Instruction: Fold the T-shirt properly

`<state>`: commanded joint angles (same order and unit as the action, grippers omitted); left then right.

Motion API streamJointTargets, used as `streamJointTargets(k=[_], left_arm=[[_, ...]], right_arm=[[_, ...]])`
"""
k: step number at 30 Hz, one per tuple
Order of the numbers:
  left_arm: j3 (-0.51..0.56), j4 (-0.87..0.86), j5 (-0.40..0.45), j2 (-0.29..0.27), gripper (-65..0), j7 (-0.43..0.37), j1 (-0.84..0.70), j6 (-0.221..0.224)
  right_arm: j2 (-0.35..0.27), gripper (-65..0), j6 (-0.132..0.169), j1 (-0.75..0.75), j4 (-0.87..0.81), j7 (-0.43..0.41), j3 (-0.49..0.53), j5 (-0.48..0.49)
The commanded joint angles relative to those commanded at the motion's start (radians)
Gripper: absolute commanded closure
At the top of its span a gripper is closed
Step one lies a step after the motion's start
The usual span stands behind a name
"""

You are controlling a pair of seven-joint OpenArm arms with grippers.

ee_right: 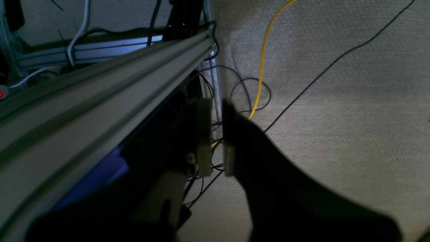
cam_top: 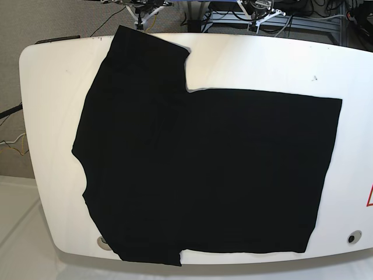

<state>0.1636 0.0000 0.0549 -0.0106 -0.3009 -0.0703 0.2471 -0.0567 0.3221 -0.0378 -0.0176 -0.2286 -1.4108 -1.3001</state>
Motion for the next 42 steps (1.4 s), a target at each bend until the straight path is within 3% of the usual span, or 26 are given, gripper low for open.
streamJointTargets(k=[20,23,24,28,32,40,42], left_arm=[[0.003,0.012,-0.004,0.003,-0.1,0.011,-0.001,-0.006],[-0.006,0.017,-0.006,0.006,0.0,0.022,-0.001,-0.011],[-0.004,0.017,-0.004,0.007,-0.2,0.021,-0.002,-0.011],[-0.003,0.016,-0.007,0.012,-0.6,0.023,0.001,-0.009],[-0.004,0.023,-0.012,0.004,0.0,0.038,-0.007,-0.003],[-0.003,0.036,-0.009,0.007,0.0,0.046,-0.014,-0.008],[-0.01,0.03,-0.016,0.001,0.0,0.039,-0.012,-0.002]], right_arm=[[0.0,0.0,0.015,0.024,-0.002,0.124,0.007,0.005],[0.002,-0.7,-0.004,0.021,-0.009,0.108,0.022,0.005],[0.002,-1.6,-0.008,0.02,-0.01,0.106,0.024,0.007],[0.008,-16.2,-0.074,0.003,-0.006,0.029,0.02,-0.007],[0.005,-31.8,-0.102,-0.019,0.002,-0.065,0.034,-0.028],[0.006,-34.0,-0.092,-0.022,0.006,-0.087,0.043,-0.031],[0.002,-35.1,-0.065,-0.016,0.018,-0.075,0.036,-0.007]])
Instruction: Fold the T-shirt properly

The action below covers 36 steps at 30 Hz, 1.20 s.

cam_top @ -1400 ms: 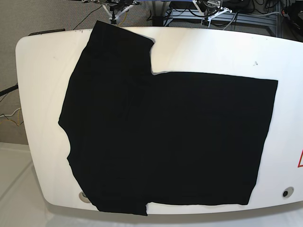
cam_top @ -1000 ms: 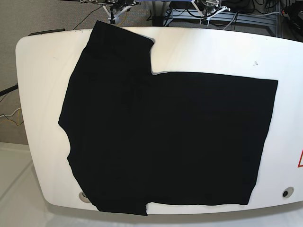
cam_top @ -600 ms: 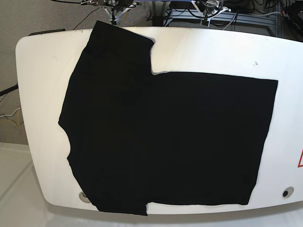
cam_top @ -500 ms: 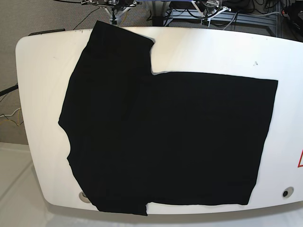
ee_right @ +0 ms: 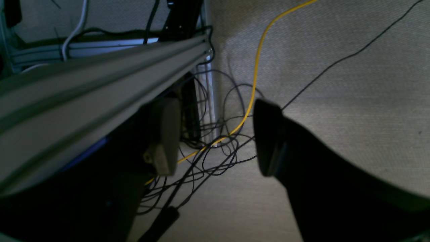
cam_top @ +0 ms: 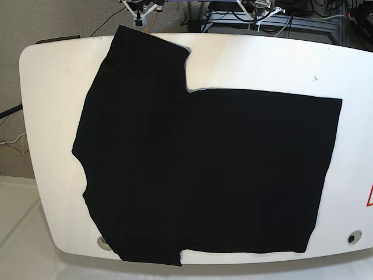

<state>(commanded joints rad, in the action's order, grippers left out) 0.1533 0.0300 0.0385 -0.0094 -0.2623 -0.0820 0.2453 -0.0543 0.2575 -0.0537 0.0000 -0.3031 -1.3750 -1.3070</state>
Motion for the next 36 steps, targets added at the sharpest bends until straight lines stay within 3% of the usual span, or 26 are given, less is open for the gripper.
streamJointTargets(k=[14,20,36], left_arm=[[0.002,0.008,-0.007,0.0,-1.2,-0.058,-0.008,-0.006],[-0.002,-0.008,-0.012,0.005,-1.5,-0.045,-0.003,0.002],[-0.006,-0.013,-0.017,0.005,-0.8,-0.011,0.006,-0.002]], right_arm=[[-0.002,-35.0,0.045,-0.018,-0.019,0.011,0.002,0.028],[-0.001,-33.5,0.066,-0.016,-0.022,0.012,0.006,0.033],[0.002,-17.3,0.091,-0.029,-0.022,-0.007,0.021,0.03]])
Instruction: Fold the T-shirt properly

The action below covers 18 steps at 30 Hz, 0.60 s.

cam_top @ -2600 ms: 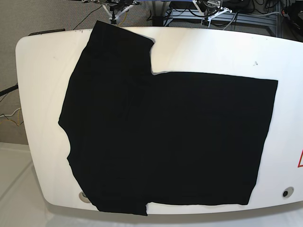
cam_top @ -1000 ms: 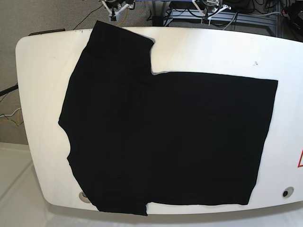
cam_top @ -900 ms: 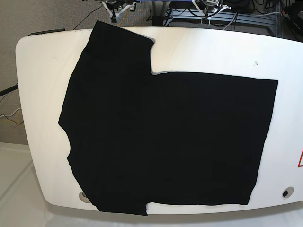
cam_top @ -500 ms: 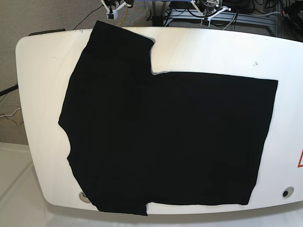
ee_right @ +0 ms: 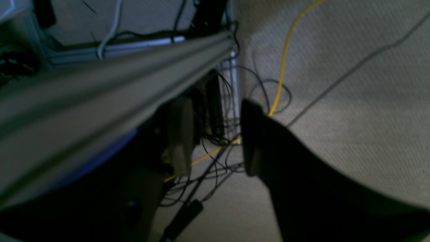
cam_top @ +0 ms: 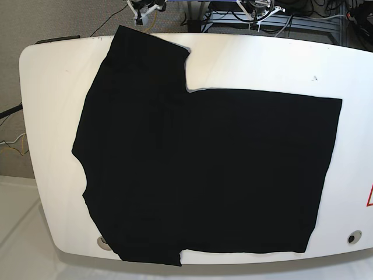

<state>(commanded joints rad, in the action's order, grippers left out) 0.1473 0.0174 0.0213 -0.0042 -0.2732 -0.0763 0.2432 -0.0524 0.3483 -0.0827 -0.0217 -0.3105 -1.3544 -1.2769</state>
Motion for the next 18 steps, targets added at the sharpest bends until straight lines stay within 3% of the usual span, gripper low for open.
streamJointTargets(k=[2,3,10,18], left_arm=[[-0.002,-0.003,-0.007,-0.003,0.0,0.012,0.005,0.006],[-0.002,-0.001,-0.007,-0.002,0.0,0.015,0.006,0.005],[-0.005,0.006,-0.014,0.003,0.0,0.04,0.008,0.008],[-0.016,0.05,-0.018,0.015,0.0,0.021,-0.007,-0.007]], right_arm=[[0.004,-1.8,-0.02,0.003,0.003,-0.003,0.012,0.019],[0.005,0.0,-0.021,0.003,0.001,-0.004,0.012,0.024],[0.004,0.0,-0.029,0.0,0.001,-0.012,0.012,0.064],[0.001,-0.6,-0.008,-0.016,-0.044,-0.03,0.015,0.201]])
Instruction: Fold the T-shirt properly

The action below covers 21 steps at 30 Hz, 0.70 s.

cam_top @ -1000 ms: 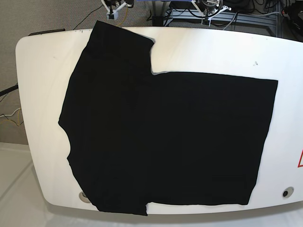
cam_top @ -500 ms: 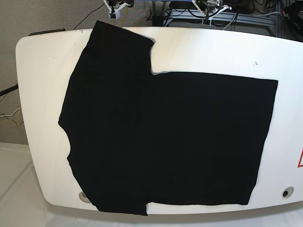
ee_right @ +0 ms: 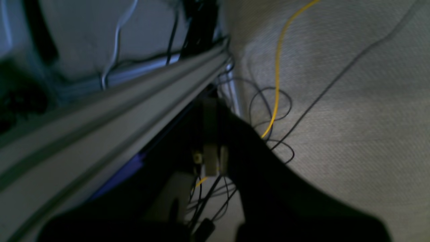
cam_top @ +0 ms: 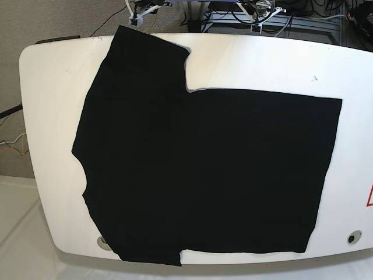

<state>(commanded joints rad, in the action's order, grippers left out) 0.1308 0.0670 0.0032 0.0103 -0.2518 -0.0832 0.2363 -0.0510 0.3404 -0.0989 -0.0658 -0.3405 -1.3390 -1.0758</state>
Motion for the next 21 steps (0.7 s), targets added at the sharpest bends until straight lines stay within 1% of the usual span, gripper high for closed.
streamJointTargets(k=[2,4,12,14,18,21], left_arm=[[0.001,0.009,0.001,0.002,0.0,-0.004,-0.005,-0.005],[0.001,0.021,-0.005,0.012,0.0,-0.017,-0.013,-0.008],[0.0,0.045,-0.005,0.028,0.0,-0.035,-0.036,-0.018],[-0.001,0.048,-0.007,0.037,0.0,-0.062,-0.04,-0.03],[0.0,0.05,-0.005,0.043,0.0,-0.071,-0.041,-0.037],[0.0,0.048,-0.003,0.044,0.0,-0.068,-0.038,-0.036]], right_arm=[[0.003,-1.3,0.006,-0.009,-0.027,-0.005,0.001,0.012],[0.008,-3.2,0.04,-0.046,-0.115,-0.002,0.008,0.045],[0.032,-6.0,0.109,-0.093,-0.238,-0.024,0.004,0.028],[0.024,-6.8,0.168,-0.112,-0.267,-0.038,0.004,0.008],[0.021,-6.6,0.191,-0.112,-0.248,-0.044,0.004,0.011],[0.018,-6.2,0.192,-0.109,-0.226,-0.046,0.004,0.02]])
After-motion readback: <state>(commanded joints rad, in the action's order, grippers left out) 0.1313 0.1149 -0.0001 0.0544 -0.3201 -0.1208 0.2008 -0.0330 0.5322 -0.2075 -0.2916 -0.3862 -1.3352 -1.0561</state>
